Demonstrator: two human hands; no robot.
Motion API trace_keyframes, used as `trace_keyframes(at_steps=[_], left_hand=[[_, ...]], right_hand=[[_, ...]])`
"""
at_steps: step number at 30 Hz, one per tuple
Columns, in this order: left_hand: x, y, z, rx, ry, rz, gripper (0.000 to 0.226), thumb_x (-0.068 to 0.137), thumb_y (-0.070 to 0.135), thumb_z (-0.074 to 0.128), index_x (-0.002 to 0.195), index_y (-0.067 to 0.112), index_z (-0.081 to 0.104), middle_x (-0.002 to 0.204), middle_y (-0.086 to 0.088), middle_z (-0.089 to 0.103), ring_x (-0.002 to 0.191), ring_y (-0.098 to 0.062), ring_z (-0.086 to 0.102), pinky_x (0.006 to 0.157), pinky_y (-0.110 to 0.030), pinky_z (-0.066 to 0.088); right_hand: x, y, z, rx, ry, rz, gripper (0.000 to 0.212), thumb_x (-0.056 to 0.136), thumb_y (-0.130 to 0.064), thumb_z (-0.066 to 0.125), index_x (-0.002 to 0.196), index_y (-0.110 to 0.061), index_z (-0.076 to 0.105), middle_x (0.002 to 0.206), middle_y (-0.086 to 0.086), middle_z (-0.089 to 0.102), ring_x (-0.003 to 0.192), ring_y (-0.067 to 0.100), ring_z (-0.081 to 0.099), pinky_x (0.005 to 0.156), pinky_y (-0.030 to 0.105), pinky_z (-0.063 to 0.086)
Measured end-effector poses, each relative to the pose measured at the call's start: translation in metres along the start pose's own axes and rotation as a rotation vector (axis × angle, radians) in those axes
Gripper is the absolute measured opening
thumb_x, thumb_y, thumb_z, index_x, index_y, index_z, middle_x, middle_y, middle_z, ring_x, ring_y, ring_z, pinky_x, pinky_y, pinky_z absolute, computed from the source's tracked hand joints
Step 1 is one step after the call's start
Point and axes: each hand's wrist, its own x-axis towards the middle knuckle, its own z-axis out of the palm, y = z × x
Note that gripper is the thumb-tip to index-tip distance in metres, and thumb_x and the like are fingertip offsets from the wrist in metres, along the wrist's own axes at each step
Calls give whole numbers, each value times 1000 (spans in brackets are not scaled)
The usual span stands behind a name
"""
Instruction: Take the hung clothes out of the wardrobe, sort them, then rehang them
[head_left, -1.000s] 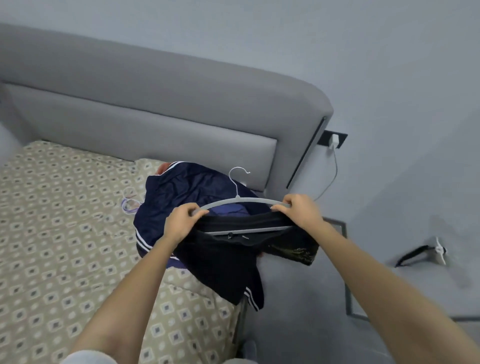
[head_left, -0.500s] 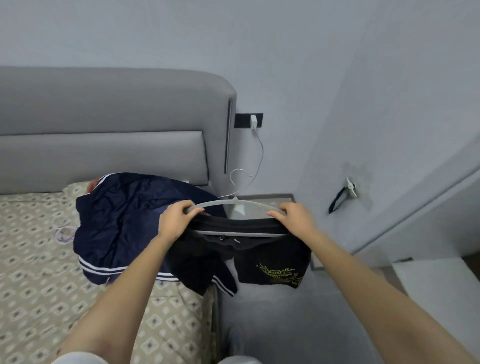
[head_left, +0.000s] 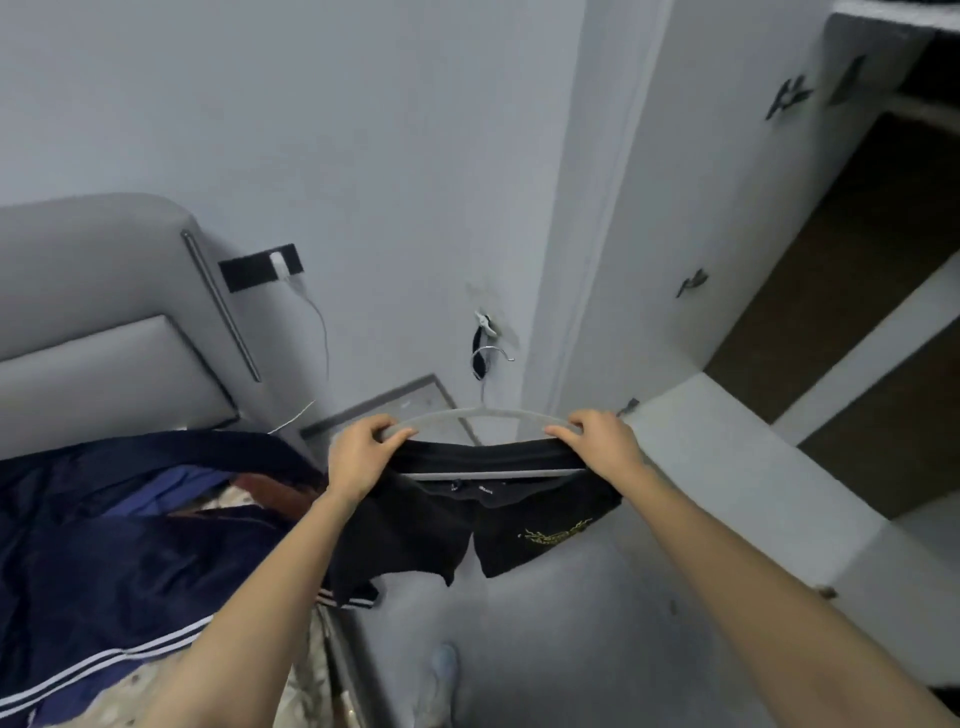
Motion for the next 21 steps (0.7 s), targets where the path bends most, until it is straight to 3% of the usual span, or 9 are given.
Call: trace_keyframes(at_steps=[2,5,10,12,14,16,18,21], left_hand=[[-2,31,31,-35,-43,37,23,84,48,72,79,26,68,75,9,66,76,-14,59,68,-33,42],[-2,76,75,-90,-123,106,25,85,48,71,74,26,67,69,11,64,70,-11,60,68,-35,47],[15,150,135,-175,-246,169,24,84,50,70,74,28,68,72,15,67,74,-8,63,75,-36,50],[27,181,155,-208,-298,189,24,84,48,71,73,27,68,70,14,66,73,-10,62,75,-35,48],[40,212,174,-227,-327,219,25,85,47,72,72,25,69,70,11,66,73,-10,63,72,-32,46],[53,243,194,-257,-340,229,24,84,48,73,72,27,69,70,12,67,73,-10,63,72,-30,46],[69,268,216,-299,-360,233,22,81,47,75,70,29,70,68,14,66,70,-9,61,73,-34,48],[93,302,245,-335,-393,242,24,75,53,75,69,30,70,63,16,65,64,-8,59,72,-35,49]], right_hand=[[-15,40,-18,-5,42,54,52,91,-58,55,60,-18,45,58,-3,48,61,20,49,53,33,32],[-33,95,-44,30,122,129,48,90,-60,56,66,-18,54,64,-2,54,64,19,53,52,32,33],[-51,158,-90,149,295,247,47,90,-49,62,55,-29,38,56,-7,43,58,14,45,50,28,28],[-49,183,-106,161,353,278,45,90,-49,62,56,-28,40,57,-6,45,60,15,48,50,30,31],[-43,208,-121,149,417,320,35,89,-50,63,65,-24,58,66,-5,58,68,18,56,56,35,43],[-33,231,-136,132,500,364,30,88,-49,64,88,-19,72,86,-2,69,81,20,62,66,35,51],[-21,251,-148,127,561,405,32,89,-46,65,104,-19,73,100,-1,69,92,20,62,73,34,50],[-2,277,-165,92,585,456,31,92,-43,62,110,-19,71,105,1,68,97,21,60,77,34,49]])
